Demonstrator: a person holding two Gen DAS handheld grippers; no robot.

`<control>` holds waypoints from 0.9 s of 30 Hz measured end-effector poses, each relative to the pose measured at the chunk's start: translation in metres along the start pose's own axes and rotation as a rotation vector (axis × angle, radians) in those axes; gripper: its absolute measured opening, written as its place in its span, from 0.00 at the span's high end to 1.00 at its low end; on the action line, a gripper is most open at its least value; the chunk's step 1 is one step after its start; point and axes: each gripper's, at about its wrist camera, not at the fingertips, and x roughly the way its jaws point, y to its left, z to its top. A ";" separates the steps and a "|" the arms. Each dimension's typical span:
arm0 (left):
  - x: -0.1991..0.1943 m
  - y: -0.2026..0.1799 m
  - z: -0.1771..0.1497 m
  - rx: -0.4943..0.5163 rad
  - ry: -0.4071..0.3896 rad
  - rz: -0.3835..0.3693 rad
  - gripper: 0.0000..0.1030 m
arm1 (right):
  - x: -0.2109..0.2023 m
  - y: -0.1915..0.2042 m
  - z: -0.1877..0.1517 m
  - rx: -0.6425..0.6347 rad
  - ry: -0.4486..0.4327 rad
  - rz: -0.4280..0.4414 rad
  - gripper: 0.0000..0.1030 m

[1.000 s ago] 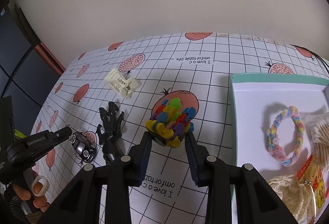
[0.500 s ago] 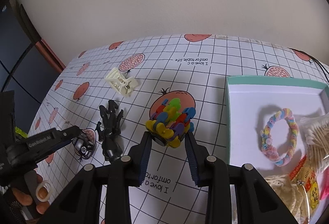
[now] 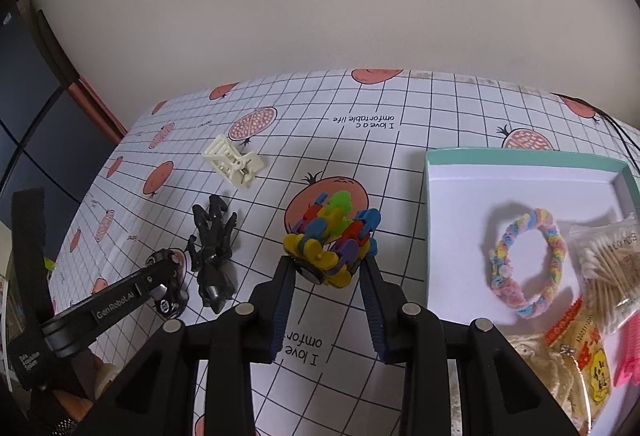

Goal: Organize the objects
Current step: 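Lift the toy car and block toy and carry them toward the tray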

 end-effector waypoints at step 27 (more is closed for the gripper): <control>-0.080 -0.078 -0.004 0.062 -0.095 -0.209 0.71 | -0.077 -0.077 0.003 0.088 -0.090 -0.047 0.66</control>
